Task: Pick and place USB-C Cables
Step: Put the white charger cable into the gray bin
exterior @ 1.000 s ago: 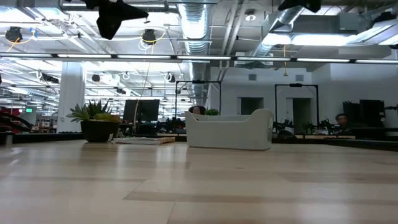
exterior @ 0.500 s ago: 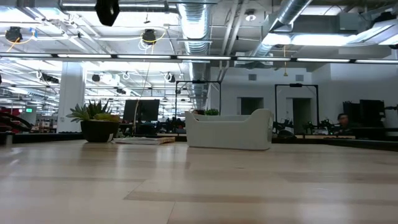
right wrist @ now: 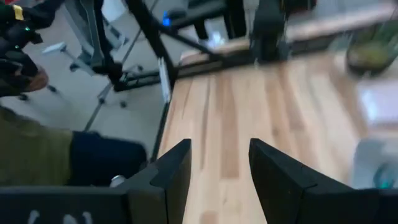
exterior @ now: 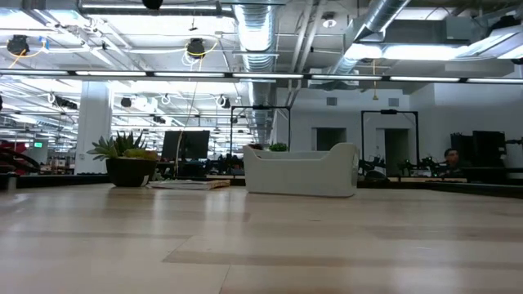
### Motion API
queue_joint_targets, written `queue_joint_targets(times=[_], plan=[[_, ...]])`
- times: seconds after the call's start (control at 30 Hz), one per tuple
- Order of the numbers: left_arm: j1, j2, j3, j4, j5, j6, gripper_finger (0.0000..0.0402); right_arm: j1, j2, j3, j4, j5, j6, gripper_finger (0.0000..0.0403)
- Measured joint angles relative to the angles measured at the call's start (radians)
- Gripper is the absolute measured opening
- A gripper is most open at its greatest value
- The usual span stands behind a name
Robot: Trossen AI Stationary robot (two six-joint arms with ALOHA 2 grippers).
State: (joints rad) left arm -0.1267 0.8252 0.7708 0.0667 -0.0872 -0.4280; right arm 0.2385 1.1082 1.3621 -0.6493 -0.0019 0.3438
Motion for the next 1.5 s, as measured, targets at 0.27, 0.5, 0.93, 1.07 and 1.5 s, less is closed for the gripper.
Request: queue_joint_targets(times=[0.27, 0.5, 0.93, 1.07, 1.5], plan=[[-0.061, 0.16, -0.008, -0.001, -0.03, -0.005, 0.0171, 0.139, 0.095, 0.0, -0.14, 0.007, 0.232, 0.0184], [-0.076, 0.303, -0.008, 0.095, 0.015, -0.052, 0.0171, 0.268, 0.215, 0.0, -0.189, 0.032, 0.345, 0.0184], [-0.121, 0.442, -0.008, 0.219, 0.03, -0.046, 0.0171, 0.419, 0.481, 0.0, -0.18, 0.085, 0.552, 0.0184], [-0.12, 0.453, -0.008, 0.24, 0.03, -0.045, 0.0171, 0.446, 0.564, 0.0, -0.177, 0.083, 0.589, 0.0184], [-0.122, 0.453, -0.008, 0.243, -0.011, 0.017, 0.0171, 0.45, 0.756, -0.001, -0.093, 0.014, 0.465, 0.0196]])
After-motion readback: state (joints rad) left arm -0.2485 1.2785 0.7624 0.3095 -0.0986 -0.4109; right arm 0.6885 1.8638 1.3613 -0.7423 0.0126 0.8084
